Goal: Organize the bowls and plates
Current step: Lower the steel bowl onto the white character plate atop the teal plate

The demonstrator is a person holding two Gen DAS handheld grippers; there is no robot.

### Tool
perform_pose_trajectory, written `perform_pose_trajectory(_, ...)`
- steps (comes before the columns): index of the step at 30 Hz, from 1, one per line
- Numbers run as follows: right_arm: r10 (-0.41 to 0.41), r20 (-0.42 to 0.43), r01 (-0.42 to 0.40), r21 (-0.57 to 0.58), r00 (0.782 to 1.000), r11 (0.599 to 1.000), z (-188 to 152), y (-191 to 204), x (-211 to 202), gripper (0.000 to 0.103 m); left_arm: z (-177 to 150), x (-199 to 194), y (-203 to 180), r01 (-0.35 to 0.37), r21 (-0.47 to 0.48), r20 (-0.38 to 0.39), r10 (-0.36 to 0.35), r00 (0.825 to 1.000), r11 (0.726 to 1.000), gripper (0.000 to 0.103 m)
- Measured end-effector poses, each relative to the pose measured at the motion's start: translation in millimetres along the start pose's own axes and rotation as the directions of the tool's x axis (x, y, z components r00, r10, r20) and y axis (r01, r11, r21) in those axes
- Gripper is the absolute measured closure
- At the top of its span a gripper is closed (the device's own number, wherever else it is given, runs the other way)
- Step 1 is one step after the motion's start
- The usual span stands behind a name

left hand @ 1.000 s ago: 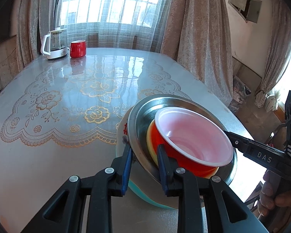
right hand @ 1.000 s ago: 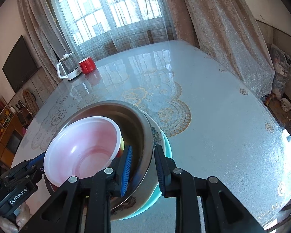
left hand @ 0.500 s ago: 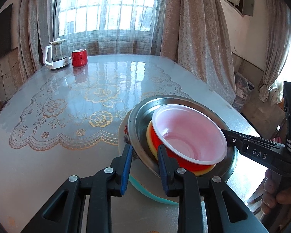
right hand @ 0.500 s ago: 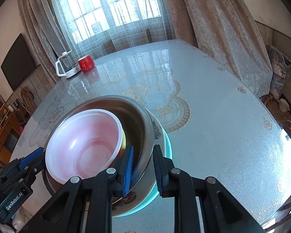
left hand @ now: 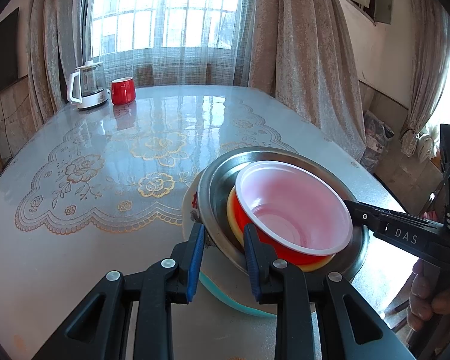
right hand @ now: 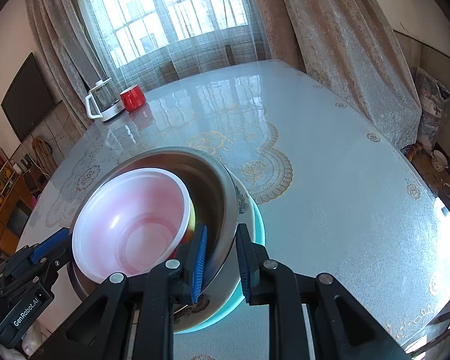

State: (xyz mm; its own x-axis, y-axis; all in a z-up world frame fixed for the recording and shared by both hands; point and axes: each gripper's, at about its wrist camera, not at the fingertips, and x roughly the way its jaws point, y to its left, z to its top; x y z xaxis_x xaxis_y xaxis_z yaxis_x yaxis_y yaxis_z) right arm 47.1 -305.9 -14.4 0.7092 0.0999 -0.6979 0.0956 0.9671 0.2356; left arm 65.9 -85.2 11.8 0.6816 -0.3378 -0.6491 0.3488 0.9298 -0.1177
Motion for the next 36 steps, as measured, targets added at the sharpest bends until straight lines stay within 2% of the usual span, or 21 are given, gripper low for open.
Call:
perform_pose_trajectory(14,-0.001,-0.003,0.001,0.019,1.0,1.0,-2.1,-0.4,-1.0,0.081,0.6,1.0,1.2,-0.003,-0.009,0.002,0.003,1.0,1.0,0.076)
perform_pose_trajectory(19,0.018,-0.001,-0.018,0.062,1.0,0.998,-2.9,-8.0,-3.9,0.076,-0.6,-8.5,4.3,-0.004,-0.022,0.034,0.004,0.999,1.0,0.076)
perform_pose_trajectory(22,0.02,0.014,-0.021,0.07,1.0,0.997,-3.3,-9.2,-7.4,0.076,-0.5,-12.8,6.3,-0.029,-0.023,0.059,0.03,0.998,0.999,0.076)
perform_pose_trajectory(24,0.018,0.014,-0.019,0.07,1.0,0.997,-3.2,-8.9,-7.1,0.076,-0.3,-9.0,7.3,-0.044,-0.02,0.04,0.045,0.998,0.999,0.076)
perform_pose_trajectory(36,0.032,0.013,-0.033,0.069,0.999,0.997,-9.4,-4.5,-6.2,0.074,-8.3,-12.7,2.5,-0.039,-0.017,0.046,0.039,0.998,0.999,0.071)
